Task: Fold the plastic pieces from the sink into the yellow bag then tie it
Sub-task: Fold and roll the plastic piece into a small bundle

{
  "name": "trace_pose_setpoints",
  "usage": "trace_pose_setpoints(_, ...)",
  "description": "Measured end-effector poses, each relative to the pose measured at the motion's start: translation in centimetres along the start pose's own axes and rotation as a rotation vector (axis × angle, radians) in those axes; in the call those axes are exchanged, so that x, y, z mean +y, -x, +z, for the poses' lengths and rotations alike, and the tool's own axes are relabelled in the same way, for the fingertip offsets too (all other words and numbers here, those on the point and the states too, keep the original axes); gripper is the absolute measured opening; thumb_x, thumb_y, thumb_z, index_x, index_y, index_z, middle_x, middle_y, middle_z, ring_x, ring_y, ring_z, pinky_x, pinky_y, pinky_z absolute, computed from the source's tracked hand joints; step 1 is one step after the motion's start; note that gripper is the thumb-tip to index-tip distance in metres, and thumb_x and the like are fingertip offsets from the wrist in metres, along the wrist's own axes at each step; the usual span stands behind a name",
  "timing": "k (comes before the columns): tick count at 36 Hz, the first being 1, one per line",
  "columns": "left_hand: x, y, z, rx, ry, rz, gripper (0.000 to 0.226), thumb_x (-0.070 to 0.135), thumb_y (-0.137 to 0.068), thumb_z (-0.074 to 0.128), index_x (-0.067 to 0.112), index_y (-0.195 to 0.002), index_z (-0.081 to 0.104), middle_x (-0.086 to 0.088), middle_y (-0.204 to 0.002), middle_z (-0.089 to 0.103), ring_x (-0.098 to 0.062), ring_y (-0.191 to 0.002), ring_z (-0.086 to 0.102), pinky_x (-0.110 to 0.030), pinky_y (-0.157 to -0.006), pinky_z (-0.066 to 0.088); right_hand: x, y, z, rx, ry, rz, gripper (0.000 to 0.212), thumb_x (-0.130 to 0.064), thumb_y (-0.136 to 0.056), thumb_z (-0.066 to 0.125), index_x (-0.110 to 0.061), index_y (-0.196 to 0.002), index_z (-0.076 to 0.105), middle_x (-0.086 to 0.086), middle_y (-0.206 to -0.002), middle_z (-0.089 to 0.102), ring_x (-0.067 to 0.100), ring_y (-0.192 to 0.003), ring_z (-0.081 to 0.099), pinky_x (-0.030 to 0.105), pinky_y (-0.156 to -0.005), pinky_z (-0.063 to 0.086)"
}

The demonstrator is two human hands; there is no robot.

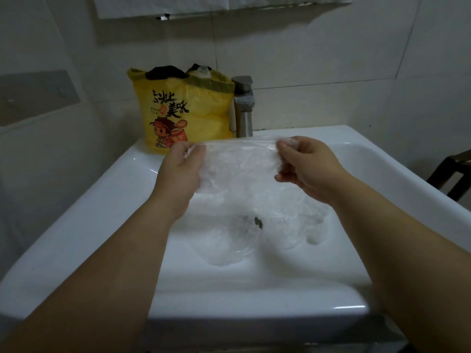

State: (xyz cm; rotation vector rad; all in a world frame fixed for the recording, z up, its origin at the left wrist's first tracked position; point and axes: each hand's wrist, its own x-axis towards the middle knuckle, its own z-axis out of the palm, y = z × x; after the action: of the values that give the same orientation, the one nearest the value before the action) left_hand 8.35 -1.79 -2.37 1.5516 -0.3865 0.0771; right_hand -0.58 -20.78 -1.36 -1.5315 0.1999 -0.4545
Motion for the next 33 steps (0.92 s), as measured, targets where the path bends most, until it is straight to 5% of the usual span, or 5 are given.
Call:
trace_pose_setpoints(8, 1.3, 0.4, -0.1, -0.177, 0.318, -0.317, 0.026, 0.045, -0.092, 0.057, 0.023, -0.105, 0.062, 0.0, -0.098, 0.072, -0.021, -0.094, 0.067, -0.041, -0.087, 0.054, 0.0, -0.2, 0.0, 0.035, -0.081, 0.081, 0.019, -0.016, -0.099, 0.05, -0.003, -0.111, 0.058, 0.009, -0.076, 0.052, 0.016, -0.063, 0.054, 0.024, -0.058, 0.054)
trace_pose_setpoints(13, 1.5, 1.1, -0.3, -0.44, 0.391, -0.417, 0.041, 0.036, -0.076, 0.067, 0.013, -0.109, 0.063, -0.006, -0.098, 0.075, -0.02, -0.088, 0.071, -0.032, -0.073, 0.06, -0.3, 0.0, -0.2, 0.04, -0.144, 0.098, 0.015, -0.016, -0.1, 0.049, -0.005, -0.104, 0.058, 0.009, -0.086, 0.062, 0.015, -0.067, 0.062, 0.024, -0.059, 0.055)
trace_pose_setpoints(21, 1.8, 0.2, -0.9, -0.202, 0.46, -0.362, 0.018, -0.007, -0.089, 0.055, 0.011, -0.089, 0.059, 0.001, -0.067, 0.07, -0.006, -0.062, 0.068, -0.016, -0.052, 0.051, -1.1, 0.4, -1.3, -0.191, -0.136, 0.2, 0.005, -0.007, -0.094, 0.056, -0.005, -0.096, 0.059, 0.008, -0.079, 0.058, 0.015, -0.063, 0.058, 0.028, -0.064, 0.058)
trace_pose_setpoints(29, 1.6, 0.3, -0.8, -0.238, 0.452, -0.349, 0.032, -0.006, -0.088, 0.047, 0.021, -0.096, 0.061, -0.001, -0.094, 0.068, -0.019, -0.093, 0.064, -0.036, -0.083, 0.052, -2.4, 1.2, -1.7, -0.529, 0.118, 0.406, 0.034, -0.021, -0.07, 0.07, -0.004, -0.098, 0.063, 0.01, -0.083, 0.066, 0.018, -0.065, 0.06, 0.026, -0.055, 0.055)
trace_pose_setpoints(33, 1.8, 0.2, -0.7, -0.232, 0.544, -0.324, 0.026, -0.001, -0.086, 0.057, 0.012, -0.108, 0.061, -0.009, -0.109, 0.065, -0.021, -0.098, 0.063, -0.031, -0.087, 0.052, -2.0, 1.7, -1.2, -0.54, 0.27, 0.374, 0.009, -0.011, -0.081, 0.068, -0.005, -0.079, 0.063, 0.006, -0.069, 0.064, 0.008, -0.053, 0.054, 0.017, -0.045, 0.045)
